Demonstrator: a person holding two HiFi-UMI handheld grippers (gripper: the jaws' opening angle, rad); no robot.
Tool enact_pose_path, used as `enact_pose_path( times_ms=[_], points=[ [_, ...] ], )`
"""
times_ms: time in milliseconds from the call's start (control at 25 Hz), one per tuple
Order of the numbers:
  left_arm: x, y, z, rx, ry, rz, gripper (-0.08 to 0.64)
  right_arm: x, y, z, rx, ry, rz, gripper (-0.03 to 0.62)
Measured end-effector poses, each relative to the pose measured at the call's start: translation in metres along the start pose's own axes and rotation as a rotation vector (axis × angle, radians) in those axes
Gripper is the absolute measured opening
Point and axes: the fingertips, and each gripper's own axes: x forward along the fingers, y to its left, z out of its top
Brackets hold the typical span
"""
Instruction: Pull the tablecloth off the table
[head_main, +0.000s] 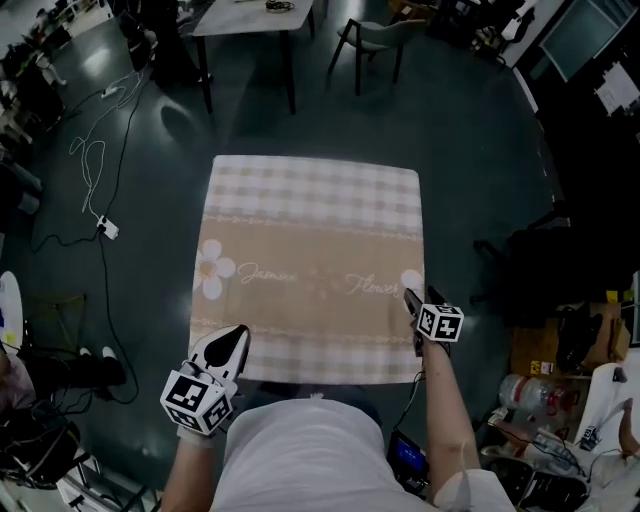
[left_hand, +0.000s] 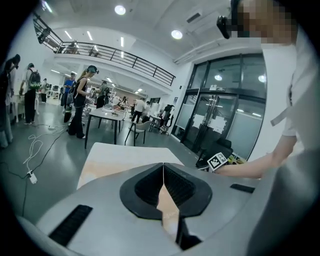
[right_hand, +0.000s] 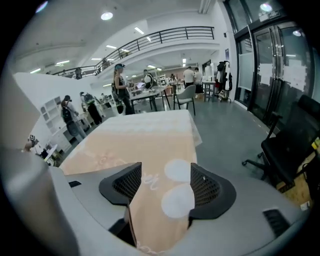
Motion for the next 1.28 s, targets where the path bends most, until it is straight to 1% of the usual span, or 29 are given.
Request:
enact_pose_path(
  times_ms=[120, 200, 280, 400, 560, 640, 720, 800, 840, 960, 1080, 1120, 1160, 1200, 1240, 1280],
  points=[
    [-0.003, -0.011, -0.007, -0.007, 0.011, 0.061, 0.012, 0.022, -0.026, -0.016, 0.047, 0.037, 0.008, 0.272],
    [-0.004, -0.018, -0.011, 0.007, 0.029, 0.098, 0.012, 0.031, -0.040, -0.021, 0.077, 0.053, 0.021, 0.273],
    [-0.006, -0.024, -0.016, 0.020, 0.045, 0.126, 0.012, 0.039, -0.046, -0.025, 0.087, 0.070, 0.038, 0.273],
    [-0.008, -0.032, -0.022, 0.004, 0.053, 0.161, 0.012, 0.055, -0.050, -0.036, 0.097, 0.099, 0.074, 0.273],
    [-0.012, -0.039, -0.029, -0.011, 0.052, 0.226, 0.012, 0.067, -0.052, -0.042, 0.154, 0.101, 0.139, 0.276],
    [-0.014, -0.042, -0.034, -0.019, 0.057, 0.237, 0.012, 0.068, -0.051, -0.042, 0.184, 0.091, 0.180, 0.275],
    [-0.016, -0.043, -0.039, -0.024, 0.065, 0.251, 0.012, 0.069, -0.049, -0.045, 0.239, 0.083, 0.219, 0.275],
    [-0.017, -0.045, -0.041, -0.033, 0.064, 0.261, 0.012, 0.069, -0.048, -0.047, 0.286, 0.072, 0.241, 0.274],
    [-0.017, -0.046, -0.041, -0.037, 0.061, 0.261, 0.012, 0.068, -0.047, -0.047, 0.290, 0.066, 0.241, 0.273],
    [-0.017, -0.050, -0.043, -0.040, 0.063, 0.252, 0.012, 0.066, -0.047, -0.046, 0.237, 0.061, 0.206, 0.272],
    [-0.017, -0.049, -0.046, -0.038, 0.068, 0.248, 0.012, 0.059, -0.050, -0.040, 0.133, 0.066, 0.120, 0.243],
    [-0.018, -0.049, -0.047, -0.040, 0.070, 0.248, 0.012, 0.056, -0.054, -0.038, 0.095, 0.060, 0.080, 0.211],
    [-0.018, -0.048, -0.048, -0.042, 0.072, 0.248, 0.012, 0.052, -0.057, -0.035, 0.059, 0.051, 0.047, 0.139],
    [-0.018, -0.047, -0.049, -0.043, 0.074, 0.247, 0.012, 0.049, -0.058, -0.032, 0.028, 0.040, 0.034, 0.055],
    [-0.018, -0.047, -0.049, -0.043, 0.075, 0.244, 0.012, 0.046, -0.056, -0.029, 0.004, 0.032, 0.037, 0.038],
    [-0.018, -0.047, -0.049, -0.042, 0.075, 0.240, 0.012, 0.043, -0.052, -0.026, -0.013, 0.027, 0.048, 0.035]
  ],
)
